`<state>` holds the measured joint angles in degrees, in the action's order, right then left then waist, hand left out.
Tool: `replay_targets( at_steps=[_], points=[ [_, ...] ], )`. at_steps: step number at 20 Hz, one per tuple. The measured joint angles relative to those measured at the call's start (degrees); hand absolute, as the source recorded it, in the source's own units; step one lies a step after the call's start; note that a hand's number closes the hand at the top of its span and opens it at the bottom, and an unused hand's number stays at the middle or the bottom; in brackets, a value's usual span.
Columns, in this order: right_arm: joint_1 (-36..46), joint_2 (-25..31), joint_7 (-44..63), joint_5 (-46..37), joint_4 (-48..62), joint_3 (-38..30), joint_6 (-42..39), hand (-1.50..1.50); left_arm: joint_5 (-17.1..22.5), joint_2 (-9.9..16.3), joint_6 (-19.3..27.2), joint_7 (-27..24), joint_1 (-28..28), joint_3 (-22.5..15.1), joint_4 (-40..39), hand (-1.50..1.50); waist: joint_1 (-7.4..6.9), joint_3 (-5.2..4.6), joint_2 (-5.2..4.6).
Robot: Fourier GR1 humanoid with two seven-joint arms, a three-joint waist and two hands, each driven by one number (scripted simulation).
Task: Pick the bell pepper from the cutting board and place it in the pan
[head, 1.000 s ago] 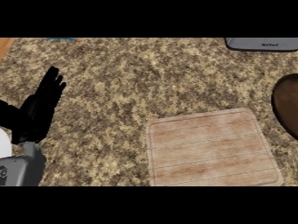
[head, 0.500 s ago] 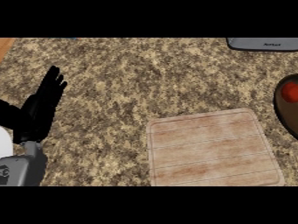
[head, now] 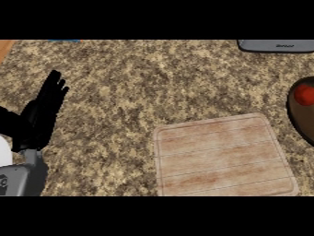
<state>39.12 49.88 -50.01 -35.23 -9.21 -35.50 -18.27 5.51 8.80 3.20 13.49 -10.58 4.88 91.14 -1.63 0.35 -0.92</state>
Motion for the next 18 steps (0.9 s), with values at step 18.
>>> replay_targets(
  at_steps=[18],
  points=[
    [-7.2,10.2,3.7,7.9,0.5,-4.1,-13.5,-1.5,0.7,0.4,0.2,0.1,0.8,1.4,0.7,0.0,1.78,0.39,0.35]
  ],
)
